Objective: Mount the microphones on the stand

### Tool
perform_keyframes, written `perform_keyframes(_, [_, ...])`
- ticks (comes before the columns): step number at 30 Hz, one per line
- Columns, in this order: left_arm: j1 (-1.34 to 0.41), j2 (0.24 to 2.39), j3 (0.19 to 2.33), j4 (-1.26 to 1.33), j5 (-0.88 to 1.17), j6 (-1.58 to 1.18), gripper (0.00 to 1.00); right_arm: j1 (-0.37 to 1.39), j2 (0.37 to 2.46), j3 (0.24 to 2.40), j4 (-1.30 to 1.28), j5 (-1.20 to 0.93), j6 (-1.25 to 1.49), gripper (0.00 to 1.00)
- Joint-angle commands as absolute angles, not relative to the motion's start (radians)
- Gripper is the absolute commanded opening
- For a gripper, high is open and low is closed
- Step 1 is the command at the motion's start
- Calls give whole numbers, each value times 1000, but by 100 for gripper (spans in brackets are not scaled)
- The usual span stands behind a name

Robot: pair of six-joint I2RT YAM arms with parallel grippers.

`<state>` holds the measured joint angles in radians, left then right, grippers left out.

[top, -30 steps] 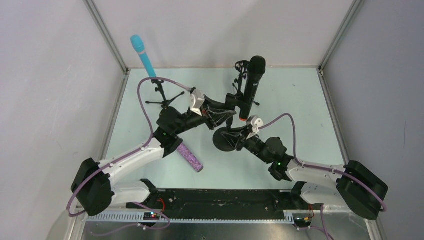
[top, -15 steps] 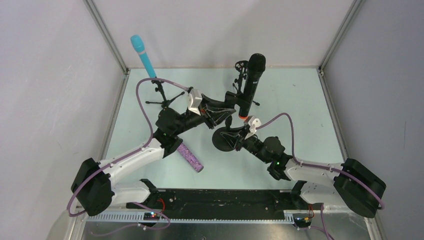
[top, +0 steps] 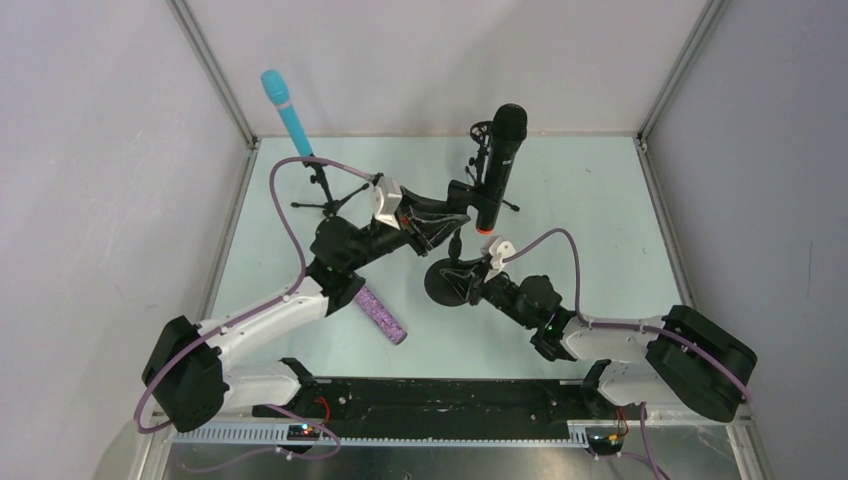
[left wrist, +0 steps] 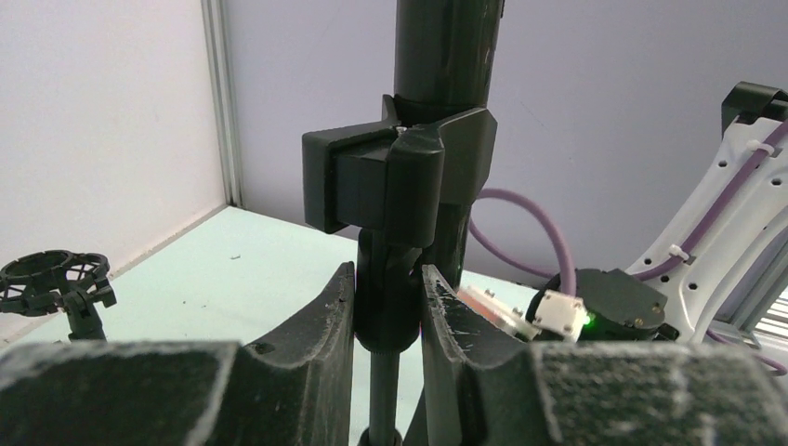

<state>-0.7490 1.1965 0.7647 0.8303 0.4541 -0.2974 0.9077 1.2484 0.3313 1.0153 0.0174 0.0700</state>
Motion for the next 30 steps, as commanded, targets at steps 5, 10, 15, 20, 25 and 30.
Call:
perform_keyframes(5, [-755,1110,853,1062,476,-354,0,899,1328,294,1023,91,77,0])
perform_keyframes(10, [-754,1101,866,1068,477,-350,0,899,1356,278,1047,102,77,0])
perform_keyframes(15, [-754,1093,875,1077,463,-334,0,901,1384,266,1068,109,82,0])
perform_keyframes(20, [-755,1086,886,1086,456,-306,0,908,1428,240,1117,136,116,0])
perform_keyframes(25, [-754,1077,885,1103,450,-279,0,920,1456,228,1147,147,121,0])
perform_keyframes(30, [-755,1078,892,1134,449,-287,0,923,1479,228,1163,157,116,0])
